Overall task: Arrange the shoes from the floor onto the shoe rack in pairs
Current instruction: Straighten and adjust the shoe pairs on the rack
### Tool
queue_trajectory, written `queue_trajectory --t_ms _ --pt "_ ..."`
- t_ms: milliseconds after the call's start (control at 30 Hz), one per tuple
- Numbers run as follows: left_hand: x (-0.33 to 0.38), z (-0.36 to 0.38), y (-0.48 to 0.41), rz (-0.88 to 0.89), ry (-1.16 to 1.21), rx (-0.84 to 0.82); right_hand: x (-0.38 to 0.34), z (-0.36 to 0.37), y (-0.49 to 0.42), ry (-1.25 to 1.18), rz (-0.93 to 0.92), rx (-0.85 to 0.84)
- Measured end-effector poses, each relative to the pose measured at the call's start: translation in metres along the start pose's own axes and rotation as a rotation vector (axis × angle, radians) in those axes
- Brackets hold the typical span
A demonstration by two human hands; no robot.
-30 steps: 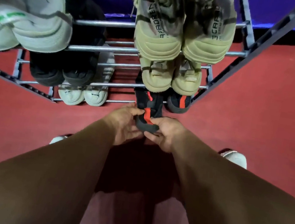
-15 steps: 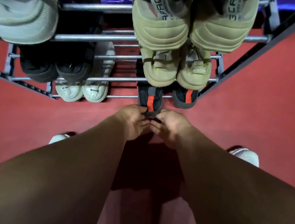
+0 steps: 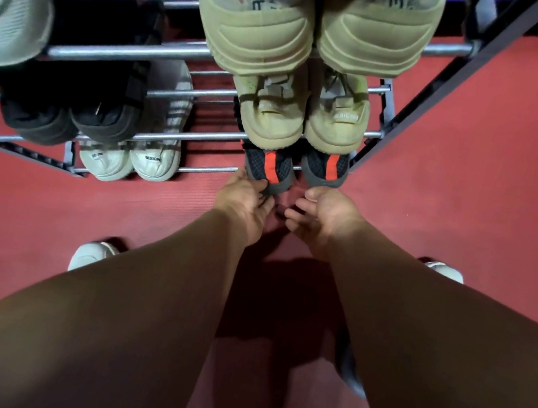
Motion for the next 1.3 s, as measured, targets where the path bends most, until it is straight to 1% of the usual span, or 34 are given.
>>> queue_trajectory --t_ms 133,267,400,533,667,767,900,967,1033,1100,1300 --pt "0.004 0.010 -0.002 0.029 0.002 -0.031 0.000 -0.006 -0.004 0.011 0.001 0.011" --pt "0.011 0.015 -0.004 0.040 -0.031 -0.011 -0.001 -0.011 -0.009 0.009 0.001 0.040" --pt "0.017 0.015 -0.002 0.035 -0.106 0.027 -0.015 -0.020 -0.016 0.035 -0.027 0.136" --pt "0.019 0.018 -0.005 0.050 -0.229 -0.008 -0.032 -0.027 -0.025 0.071 -0.055 0.216" --pt "0.029 0.017 -0.008 0.104 -0.271 -0.009 -0.042 -0.019 -0.034 0.071 -0.076 0.176" --pt "0.036 0.009 -0.009 0.125 -0.289 0.007 -0.045 -0.013 -0.037 0.089 -0.083 0.188" --pt "0.039 0.005 -0.004 0.137 -0.300 -0.015 -0.046 -0.007 -0.031 0.038 -0.100 0.164" --pt "0.039 0.005 -0.003 0.137 -0.294 -0.029 -0.048 -0.004 -0.029 0.041 -0.160 0.211" --pt "0.038 0.006 -0.003 0.134 -0.297 -0.038 -0.048 -0.001 -0.030 0.118 -0.208 0.250" --pt "0.037 0.006 -0.004 0.126 -0.312 -0.045 -0.046 0.005 -0.030 0.191 -0.234 0.229" --pt "0.040 0.001 -0.006 0.127 -0.316 -0.024 -0.043 0.013 -0.030 0.233 -0.249 0.191"
Point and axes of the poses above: each hand's wrist, its own y-axis away from the middle knuckle, its own z-axis out of the palm, x = y × z, the point moved 5 cm from there along -y, towards the middle knuckle, and after that the axes turned 7 degrees about z, right-handed, at the moved point
